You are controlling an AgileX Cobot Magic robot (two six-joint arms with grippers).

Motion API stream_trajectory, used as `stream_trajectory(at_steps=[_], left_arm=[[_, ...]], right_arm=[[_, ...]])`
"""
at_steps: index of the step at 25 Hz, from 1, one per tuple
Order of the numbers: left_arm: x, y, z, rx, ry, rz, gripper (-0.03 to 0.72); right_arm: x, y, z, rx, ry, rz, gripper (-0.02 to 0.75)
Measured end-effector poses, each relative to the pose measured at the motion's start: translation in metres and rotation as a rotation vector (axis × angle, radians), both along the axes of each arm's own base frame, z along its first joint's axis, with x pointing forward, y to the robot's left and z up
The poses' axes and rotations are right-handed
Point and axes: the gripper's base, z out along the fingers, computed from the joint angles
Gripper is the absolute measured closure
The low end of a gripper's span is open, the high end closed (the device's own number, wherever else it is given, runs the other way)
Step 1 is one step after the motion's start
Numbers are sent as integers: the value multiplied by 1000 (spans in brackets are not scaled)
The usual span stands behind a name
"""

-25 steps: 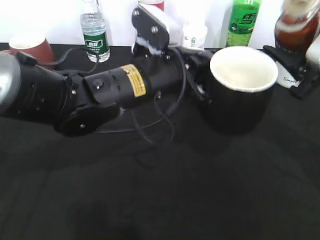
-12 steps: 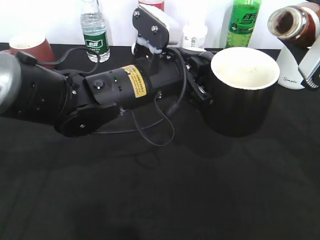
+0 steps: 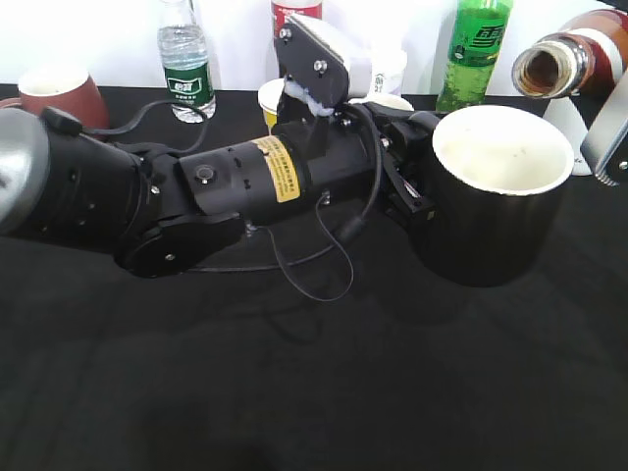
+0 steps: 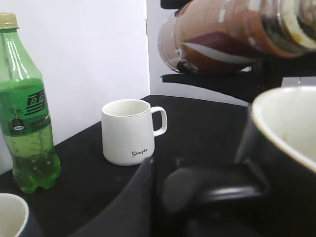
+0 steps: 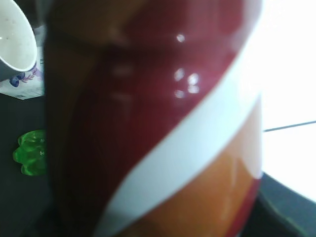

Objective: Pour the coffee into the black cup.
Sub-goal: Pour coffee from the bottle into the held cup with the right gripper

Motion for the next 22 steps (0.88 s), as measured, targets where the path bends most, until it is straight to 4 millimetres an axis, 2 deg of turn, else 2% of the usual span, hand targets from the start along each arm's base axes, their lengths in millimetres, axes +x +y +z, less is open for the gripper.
stream_trajectory(at_steps=[11,22], left_arm=[[1,1,-1,8,14,16,629],[2,1,-5,43,33,30,629]], right_arm=[[0,-1,0,-91,-51,-13,210],[1,-2,1,-107,-68,-37,210]])
